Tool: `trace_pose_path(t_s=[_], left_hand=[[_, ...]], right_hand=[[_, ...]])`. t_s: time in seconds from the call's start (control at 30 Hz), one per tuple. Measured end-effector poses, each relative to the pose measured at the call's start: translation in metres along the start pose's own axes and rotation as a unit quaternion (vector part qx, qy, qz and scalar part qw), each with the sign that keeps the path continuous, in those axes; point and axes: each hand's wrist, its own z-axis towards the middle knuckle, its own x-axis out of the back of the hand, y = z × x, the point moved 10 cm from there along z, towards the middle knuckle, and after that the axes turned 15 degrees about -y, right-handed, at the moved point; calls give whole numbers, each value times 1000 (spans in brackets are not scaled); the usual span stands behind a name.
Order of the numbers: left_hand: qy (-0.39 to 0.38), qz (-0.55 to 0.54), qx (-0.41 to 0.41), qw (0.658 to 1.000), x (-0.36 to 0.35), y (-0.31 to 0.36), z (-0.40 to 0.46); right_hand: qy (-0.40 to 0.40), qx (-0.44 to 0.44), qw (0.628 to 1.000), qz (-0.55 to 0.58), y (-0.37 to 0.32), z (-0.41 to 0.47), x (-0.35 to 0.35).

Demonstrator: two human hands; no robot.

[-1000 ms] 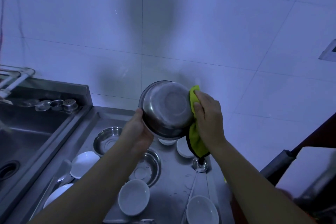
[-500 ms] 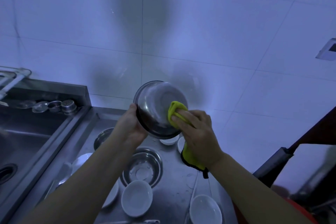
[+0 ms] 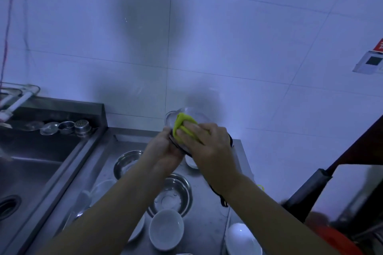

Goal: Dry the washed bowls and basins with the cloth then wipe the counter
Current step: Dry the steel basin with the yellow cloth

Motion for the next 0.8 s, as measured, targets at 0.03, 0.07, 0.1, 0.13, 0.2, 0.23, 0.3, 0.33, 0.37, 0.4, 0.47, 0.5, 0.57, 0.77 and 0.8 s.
trace_pose_path(t_s=[0.03,0.07,0.1,0.13,0.2,0.23,0.3,0.33,0.37,0.4,0.47,0.5,0.57,0.77,0.8], left_hand=[[6,-9,4,1000,2,2,-3],[16,-17,6,1000,6,4,-5],[26,-27,4,999,10,7,-7],[35,-39,-1,999,15,12,-8],[38,-58,-11,998,22,20,-13],[36,-65,-11,997,24,21,-15],[35,-72,-3,997,29,21,-19],[38,-73,5,997,32,19,-21],[41,-72,12,996,34,17,-23],[44,-69,18,997,37,15,-26],[42,-52,31,997,41,10,-29],[40,-36,38,998,44,7,-30],[36,21,43,998,49,3,-30],[62,248,-5,967,52,17,-8],[57,318,-15,946,48,20,-2]], right_hand=[[-1,6,1000,-14,-7,-4,-5],[-6,7,1000,-26,-11,-8,-11],[-10,8,999,-35,-13,-12,-16],[-8,11,999,-38,-15,-17,-19],[12,17,999,-36,-20,-26,-20],[23,17,999,-28,-21,-30,-20],[32,-3,999,-7,-21,-37,-21],[34,-26,999,-3,-18,-40,-23],[38,-57,998,13,-12,-43,-23],[45,-93,993,48,-4,-46,-22],[48,-161,975,147,16,-52,-22],[52,-185,965,180,24,-54,-20],[42,-232,947,220,41,-59,-19],[-51,-343,852,393,104,-73,-47],[-74,-334,855,390,111,-71,-49]])
